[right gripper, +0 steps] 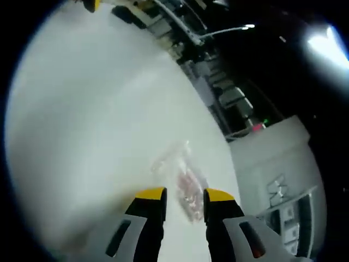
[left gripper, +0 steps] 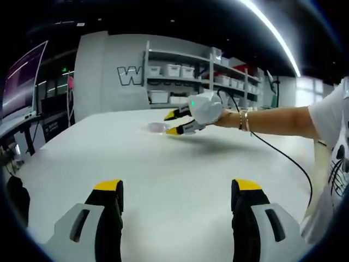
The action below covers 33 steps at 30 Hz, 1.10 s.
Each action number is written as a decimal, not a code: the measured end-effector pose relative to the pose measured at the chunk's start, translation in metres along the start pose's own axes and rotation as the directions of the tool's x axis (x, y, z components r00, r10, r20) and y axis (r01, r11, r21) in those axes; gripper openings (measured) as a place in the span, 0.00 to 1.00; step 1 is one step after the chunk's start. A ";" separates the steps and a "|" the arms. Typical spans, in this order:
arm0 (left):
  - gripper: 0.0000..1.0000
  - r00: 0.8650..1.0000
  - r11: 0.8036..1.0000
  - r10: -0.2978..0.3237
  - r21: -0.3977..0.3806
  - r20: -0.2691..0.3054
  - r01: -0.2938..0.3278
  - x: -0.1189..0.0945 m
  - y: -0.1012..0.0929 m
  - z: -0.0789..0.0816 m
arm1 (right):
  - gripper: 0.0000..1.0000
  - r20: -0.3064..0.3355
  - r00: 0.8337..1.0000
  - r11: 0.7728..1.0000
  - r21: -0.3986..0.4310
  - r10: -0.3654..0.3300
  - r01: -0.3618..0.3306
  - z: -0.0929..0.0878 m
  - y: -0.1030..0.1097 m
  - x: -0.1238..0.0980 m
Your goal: Open the resealable bag by pulling the two sides of the seal apart until the entire bag opening is separated and visibly accessible.
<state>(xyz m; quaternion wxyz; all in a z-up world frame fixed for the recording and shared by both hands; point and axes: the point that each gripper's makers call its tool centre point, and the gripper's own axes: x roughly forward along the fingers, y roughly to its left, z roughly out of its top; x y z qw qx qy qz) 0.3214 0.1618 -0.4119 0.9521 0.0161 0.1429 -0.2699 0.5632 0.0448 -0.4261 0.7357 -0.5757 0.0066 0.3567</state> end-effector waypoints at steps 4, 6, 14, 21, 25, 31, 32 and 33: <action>0.80 1.000 1.000 0.004 -0.003 0.002 -0.004 0.000 0.001 -0.001 | 0.25 -0.014 1.000 0.998 -0.060 -0.006 0.005 0.000 0.003 0.003; 0.80 1.000 1.000 0.007 -0.005 0.005 -0.007 -0.001 0.002 -0.001 | 0.25 -0.016 1.000 0.998 -0.063 -0.005 0.004 -0.001 0.002 0.005; 0.80 1.000 1.000 0.018 -0.016 0.005 -0.018 -0.003 0.008 -0.003 | 0.24 -0.015 1.000 0.997 -0.073 -0.014 0.013 0.000 0.000 0.011; 0.80 1.000 1.000 0.021 -0.022 0.010 -0.020 -0.004 0.010 -0.004 | 0.24 -0.013 1.000 0.993 -0.114 -0.011 0.009 0.006 0.000 0.016; 0.80 1.000 0.999 0.022 -0.026 0.011 -0.021 -0.005 0.012 -0.005 | 0.20 -0.011 1.000 0.990 -0.142 -0.007 0.005 0.009 0.003 0.019; 0.80 1.000 0.999 0.026 -0.032 0.017 -0.025 -0.007 0.015 -0.004 | 0.03 -0.001 1.000 0.977 -0.210 0.029 -0.029 0.017 0.018 0.026; 0.80 1.000 0.999 0.026 -0.031 0.018 -0.025 -0.008 0.015 -0.004 | 0.02 0.000 1.000 0.977 -0.213 0.031 -0.031 0.019 0.019 0.026; 0.80 0.999 0.999 0.026 -0.031 0.018 -0.026 -0.008 0.015 -0.004 | 0.01 0.003 0.999 0.976 -0.214 0.035 -0.033 0.020 0.019 0.026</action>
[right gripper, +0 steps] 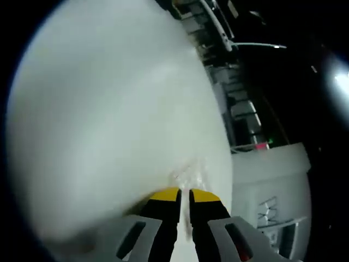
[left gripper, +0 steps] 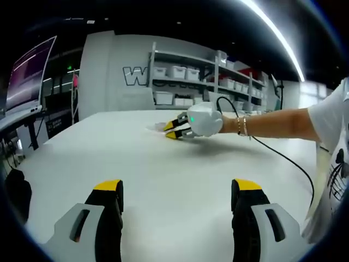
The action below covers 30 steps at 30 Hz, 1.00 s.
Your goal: Open the resealable bag by pulling the two sides of the seal apart until the entire bag opening is separated and visibly accessible.
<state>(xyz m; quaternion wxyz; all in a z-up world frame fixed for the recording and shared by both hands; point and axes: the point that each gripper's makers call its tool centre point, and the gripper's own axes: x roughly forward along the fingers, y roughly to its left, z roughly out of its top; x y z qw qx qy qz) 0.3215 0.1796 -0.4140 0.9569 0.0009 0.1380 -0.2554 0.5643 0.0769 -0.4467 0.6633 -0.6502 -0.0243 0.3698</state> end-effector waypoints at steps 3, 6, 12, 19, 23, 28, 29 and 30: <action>0.80 1.000 1.000 0.004 -0.002 0.002 -0.004 -0.002 0.001 0.000 | 0.00 0.001 1.000 1.000 -0.007 0.001 -0.001 0.001 0.000 0.000; 0.80 1.000 1.000 0.010 -0.003 0.005 -0.010 -0.004 0.003 0.001 | 0.00 0.001 1.000 0.999 0.035 -0.014 0.014 0.000 -0.005 -0.003; 0.80 1.000 1.000 0.011 0.001 0.016 -0.011 -0.007 0.002 0.005 | 0.00 0.020 0.997 0.977 0.200 -0.074 0.068 -0.004 -0.024 -0.014; 0.80 1.000 1.000 0.006 0.008 0.022 -0.006 -0.008 -0.002 0.009 | 0.00 0.024 0.987 0.893 0.429 -0.162 0.136 -0.011 -0.053 -0.033; 0.80 1.000 1.000 0.005 0.013 0.028 -0.006 -0.010 -0.005 0.011 | 0.00 -0.006 0.970 0.767 0.612 -0.242 0.195 -0.028 -0.077 -0.046; 0.80 1.000 1.000 0.007 0.011 0.030 -0.008 -0.012 -0.006 0.011 | 0.00 -0.046 0.954 0.658 0.714 -0.295 0.238 -0.051 -0.102 -0.051; 0.80 1.000 1.000 0.007 0.012 0.030 -0.008 -0.012 -0.007 0.011 | 0.00 -0.052 0.952 0.648 0.721 -0.302 0.245 -0.054 -0.104 -0.053; 0.80 0.999 1.000 0.008 0.012 0.031 -0.008 -0.013 -0.007 0.011 | 0.00 -0.057 0.949 0.636 0.730 -0.310 0.251 -0.057 -0.107 -0.055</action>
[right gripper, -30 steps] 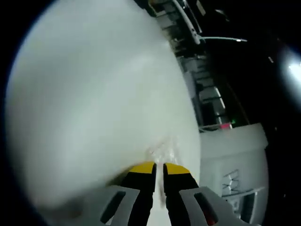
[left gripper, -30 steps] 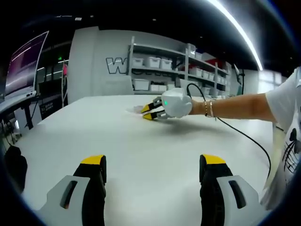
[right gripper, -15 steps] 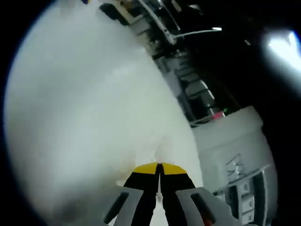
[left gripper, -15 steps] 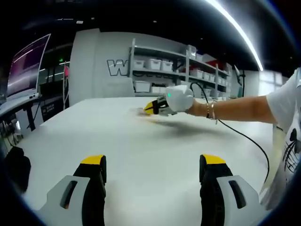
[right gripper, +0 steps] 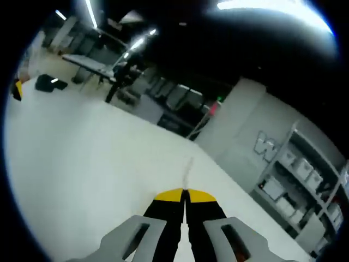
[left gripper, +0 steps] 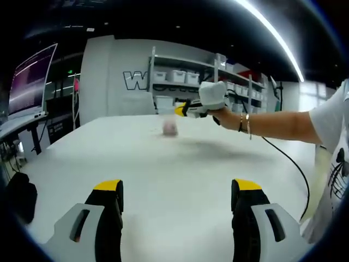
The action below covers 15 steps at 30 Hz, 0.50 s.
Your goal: Open the resealable bag by pulling the two sides of the seal apart until the entire bag opening is separated and visibly accessible.
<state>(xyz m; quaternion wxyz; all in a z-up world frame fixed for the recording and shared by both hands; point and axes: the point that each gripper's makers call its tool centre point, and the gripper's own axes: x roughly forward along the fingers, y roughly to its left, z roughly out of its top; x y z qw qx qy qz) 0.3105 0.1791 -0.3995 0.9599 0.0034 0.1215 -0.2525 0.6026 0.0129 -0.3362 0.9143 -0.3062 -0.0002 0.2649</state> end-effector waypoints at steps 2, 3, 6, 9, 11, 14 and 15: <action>0.80 1.000 1.000 0.000 0.001 0.002 0.000 -0.001 0.000 0.001 | 0.00 0.007 1.000 1.000 0.025 -0.011 0.011 0.003 -0.006 -0.002; 0.80 1.000 1.000 0.000 0.001 0.004 0.000 -0.001 -0.001 0.001 | 0.00 0.011 1.000 0.999 0.031 -0.012 0.012 0.004 -0.006 -0.002; 0.80 1.000 1.000 0.000 0.004 0.010 0.000 -0.003 -0.001 0.003 | 0.00 0.018 1.000 0.999 0.034 -0.015 0.015 0.008 -0.006 -0.004; 0.80 1.000 1.000 0.000 0.004 0.015 0.000 -0.005 -0.002 0.004 | 0.00 0.025 1.000 0.999 0.034 -0.015 0.014 0.012 -0.003 -0.005; 0.80 1.000 1.000 0.000 0.004 0.017 0.000 -0.006 -0.002 0.004 | 0.00 0.025 1.000 0.999 0.030 -0.015 0.014 0.014 -0.002 -0.005; 0.80 1.000 1.000 -0.002 0.004 0.018 0.002 -0.008 -0.003 0.004 | 0.00 0.029 0.999 0.999 0.030 -0.020 0.020 0.018 -0.002 -0.007; 0.80 1.000 1.000 -0.003 0.005 0.018 0.003 -0.008 -0.003 0.004 | 0.00 0.030 0.999 0.999 0.027 -0.022 0.021 0.019 -0.002 -0.007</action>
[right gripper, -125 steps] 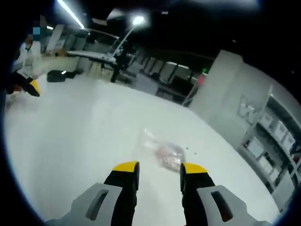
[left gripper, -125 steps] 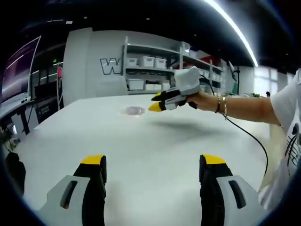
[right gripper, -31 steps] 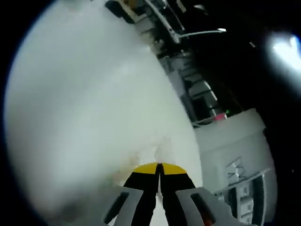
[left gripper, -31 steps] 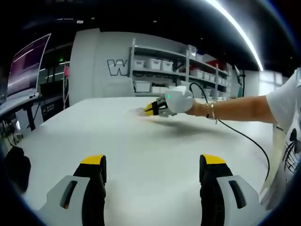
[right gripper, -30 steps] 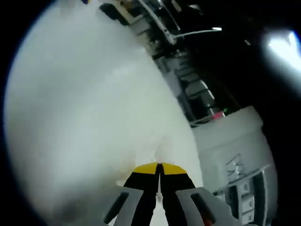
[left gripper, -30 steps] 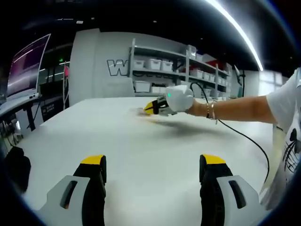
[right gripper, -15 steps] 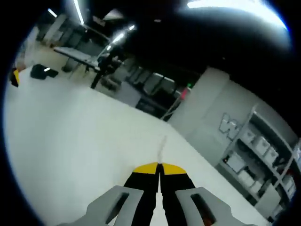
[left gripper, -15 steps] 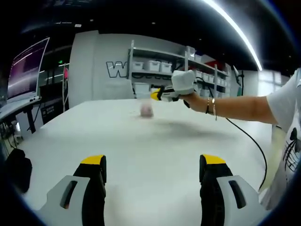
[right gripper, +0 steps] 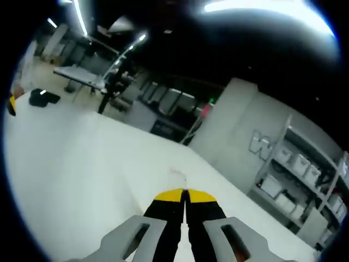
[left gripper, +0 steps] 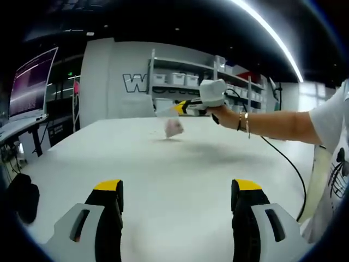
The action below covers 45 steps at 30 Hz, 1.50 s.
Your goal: Open the resealable bag by pulling the two sides of the seal apart until the entire bag opening is separated and visibly accessible.
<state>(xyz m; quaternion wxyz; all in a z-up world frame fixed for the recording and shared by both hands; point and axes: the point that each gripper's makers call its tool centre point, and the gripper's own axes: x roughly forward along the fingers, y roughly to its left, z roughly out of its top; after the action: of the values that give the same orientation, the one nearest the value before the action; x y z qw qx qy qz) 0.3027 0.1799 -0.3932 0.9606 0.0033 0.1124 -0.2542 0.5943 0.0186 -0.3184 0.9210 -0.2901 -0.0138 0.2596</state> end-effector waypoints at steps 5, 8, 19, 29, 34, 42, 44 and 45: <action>0.80 1.000 1.000 0.001 0.002 0.009 -0.001 -0.003 0.000 0.003 | 0.00 0.011 1.000 1.000 -0.003 0.001 -0.001 0.006 0.003 -0.004; 0.80 1.000 1.000 -0.002 0.002 0.013 0.002 -0.004 -0.001 0.004 | 0.00 0.011 1.000 1.000 -0.005 -0.001 0.001 0.008 0.004 -0.007; 0.80 1.000 1.000 -0.007 0.008 0.025 0.007 -0.008 -0.004 0.007 | 0.00 0.011 1.000 1.000 -0.002 -0.007 0.007 0.009 0.006 -0.023; 0.80 0.999 1.000 -0.021 0.012 0.028 0.021 -0.011 -0.012 0.007 | 0.00 0.024 1.000 1.000 -0.007 -0.012 0.013 0.014 0.011 -0.045; 0.80 0.999 1.000 -0.017 0.017 0.039 0.016 -0.016 -0.013 0.010 | 0.00 0.030 0.999 1.000 -0.001 -0.024 0.024 0.017 0.011 -0.055; 0.80 0.999 0.999 -0.024 0.025 0.043 0.023 -0.019 -0.021 0.012 | 0.00 0.043 0.999 1.000 0.006 -0.017 0.017 0.023 0.020 -0.070; 0.80 0.999 0.999 -0.027 0.028 0.043 0.026 -0.019 -0.022 0.013 | 0.00 0.043 0.999 1.000 0.009 -0.019 0.018 0.023 0.020 -0.073; 0.80 0.999 0.999 -0.029 0.030 0.044 0.028 -0.020 -0.023 0.013 | 0.00 0.044 0.999 1.000 0.008 -0.019 0.019 0.024 0.021 -0.075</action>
<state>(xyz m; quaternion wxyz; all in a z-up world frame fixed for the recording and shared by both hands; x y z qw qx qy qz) 0.2778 0.1688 -0.3749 0.9589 0.0101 0.0875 -0.2696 0.5154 0.0090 -0.3004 0.9241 -0.2806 -0.0358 0.2571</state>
